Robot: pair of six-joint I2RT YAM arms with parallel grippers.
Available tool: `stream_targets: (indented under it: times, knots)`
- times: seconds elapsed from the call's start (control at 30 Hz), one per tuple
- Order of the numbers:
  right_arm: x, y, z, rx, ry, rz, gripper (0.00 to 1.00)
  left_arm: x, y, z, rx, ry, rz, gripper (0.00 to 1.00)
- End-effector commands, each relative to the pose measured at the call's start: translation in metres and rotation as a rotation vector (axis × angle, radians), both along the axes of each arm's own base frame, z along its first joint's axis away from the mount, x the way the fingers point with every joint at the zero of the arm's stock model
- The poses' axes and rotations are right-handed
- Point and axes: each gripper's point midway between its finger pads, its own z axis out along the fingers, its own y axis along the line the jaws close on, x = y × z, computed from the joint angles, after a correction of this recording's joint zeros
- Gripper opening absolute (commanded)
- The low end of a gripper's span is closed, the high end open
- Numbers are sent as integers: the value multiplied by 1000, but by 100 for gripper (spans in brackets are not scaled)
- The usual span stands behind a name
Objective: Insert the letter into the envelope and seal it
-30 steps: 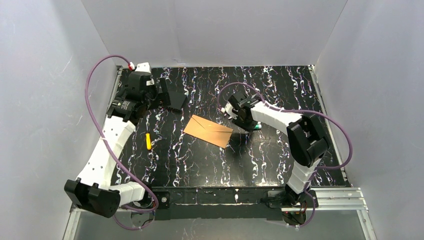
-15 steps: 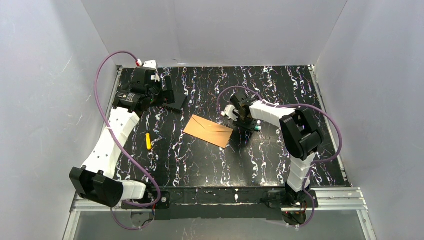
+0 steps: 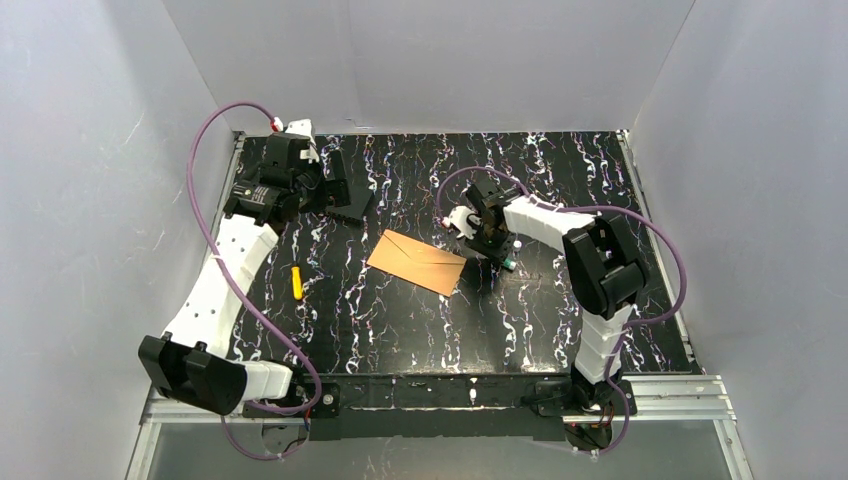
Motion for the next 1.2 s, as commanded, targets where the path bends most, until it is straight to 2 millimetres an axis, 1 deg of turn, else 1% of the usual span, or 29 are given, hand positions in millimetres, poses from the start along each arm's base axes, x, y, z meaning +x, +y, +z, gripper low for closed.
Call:
stream_targets:
  times: [0.0,0.07,0.17,0.23,0.27,0.37,0.4,0.47,0.5,0.57,0.67,0.7,0.73,0.8,0.9,1.07,1.17]
  knots:
    - [-16,29,23,210,62,-38,3,-13,-16,9,-103,-17,-58,98]
    - [-17,47,48,332,70,-49,3,-20,-35,7,-187,-5,-133,98]
    - [-16,82,92,570,31,-42,3,-31,-59,-3,-327,36,-192,98]
    - [-22,102,121,732,17,-33,3,-39,-80,-9,-444,84,-247,98]
    - [-25,110,134,806,6,-33,3,-43,-90,-10,-505,98,-277,98]
    - [-35,127,169,984,-24,-20,4,-56,-124,-9,-698,151,-394,98]
    - [-39,131,179,1029,-32,-21,4,-63,-135,-10,-752,171,-445,98]
    - [-45,137,194,1098,-33,-9,4,-72,-153,-4,-837,188,-535,98]
    - [-46,139,201,1128,-33,-20,4,-75,-159,1,-868,176,-573,98]
    - [-51,145,215,1197,-13,-23,5,-78,-167,13,-933,137,-634,88]
    - [-61,155,240,1330,49,-19,7,-78,-170,22,-938,81,-675,80]
    - [-65,159,249,1383,72,-9,7,-79,-172,26,-936,64,-701,79]
    - [-69,161,251,1406,116,-26,7,-80,-175,29,-932,48,-731,79]
    - [-78,166,264,1472,177,-27,8,-83,-179,33,-918,29,-778,78]
    - [-86,168,272,1509,230,-24,7,-83,-182,37,-903,11,-810,69]
    - [-95,172,276,1510,304,-19,5,-80,-186,42,-896,-2,-831,61]
    - [-99,174,274,1503,342,-25,4,-83,-192,45,-902,8,-856,51]
